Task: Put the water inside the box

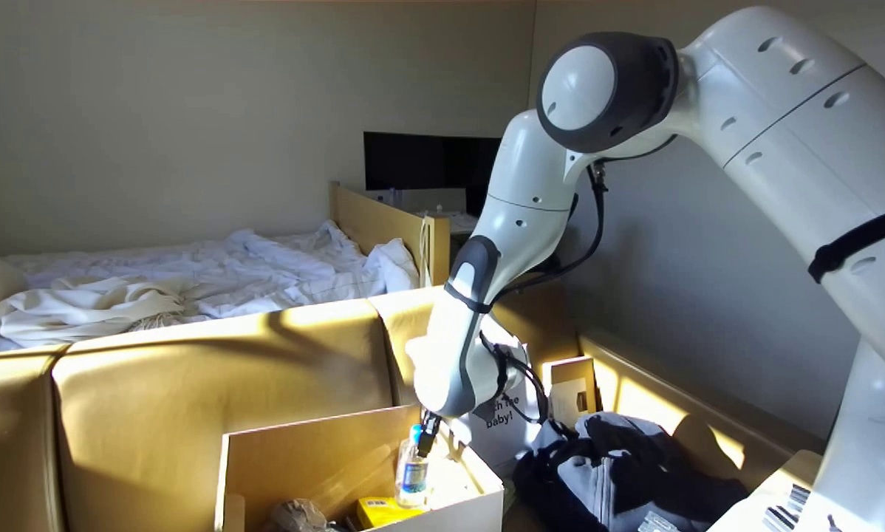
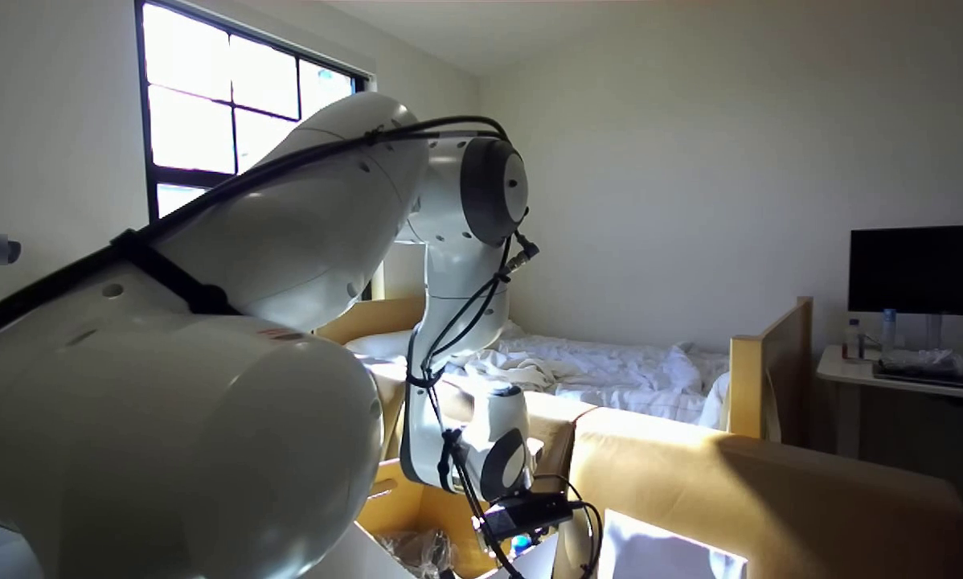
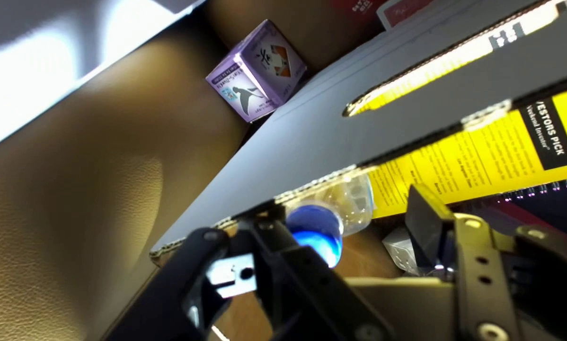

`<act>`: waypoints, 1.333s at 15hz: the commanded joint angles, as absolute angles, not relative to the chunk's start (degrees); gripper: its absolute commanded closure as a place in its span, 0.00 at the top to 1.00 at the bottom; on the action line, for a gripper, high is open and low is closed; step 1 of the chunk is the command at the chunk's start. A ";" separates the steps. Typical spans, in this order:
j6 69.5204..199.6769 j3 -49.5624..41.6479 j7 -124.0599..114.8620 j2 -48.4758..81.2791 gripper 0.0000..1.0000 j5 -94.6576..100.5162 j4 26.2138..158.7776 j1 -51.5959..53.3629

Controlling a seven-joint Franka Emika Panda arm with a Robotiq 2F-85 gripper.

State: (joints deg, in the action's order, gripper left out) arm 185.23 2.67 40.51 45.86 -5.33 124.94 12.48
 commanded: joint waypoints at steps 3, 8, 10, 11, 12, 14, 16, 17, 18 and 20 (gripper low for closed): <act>183.26 -0.01 27.80 43.06 1.00 6.03 123.41 12.32; 180.86 -3.34 25.36 34.15 1.00 13.18 122.55 8.89; 175.08 -4.26 25.58 31.92 1.00 15.12 120.50 7.09; 171.12 -3.59 25.55 32.85 1.00 15.39 118.55 5.16; 166.58 -5.53 24.58 33.80 1.00 15.78 116.54 5.18; 159.29 -6.91 25.11 32.95 1.00 16.68 115.80 2.15; 151.25 -7.59 27.26 27.63 1.00 16.73 118.89 -1.86; 146.71 -8.05 27.76 25.96 1.00 16.93 119.29 -3.23; 141.90 -8.98 27.74 24.01 1.00 17.73 119.62 -4.25; 131.71 -10.29 29.57 20.34 1.00 18.35 119.95 -6.69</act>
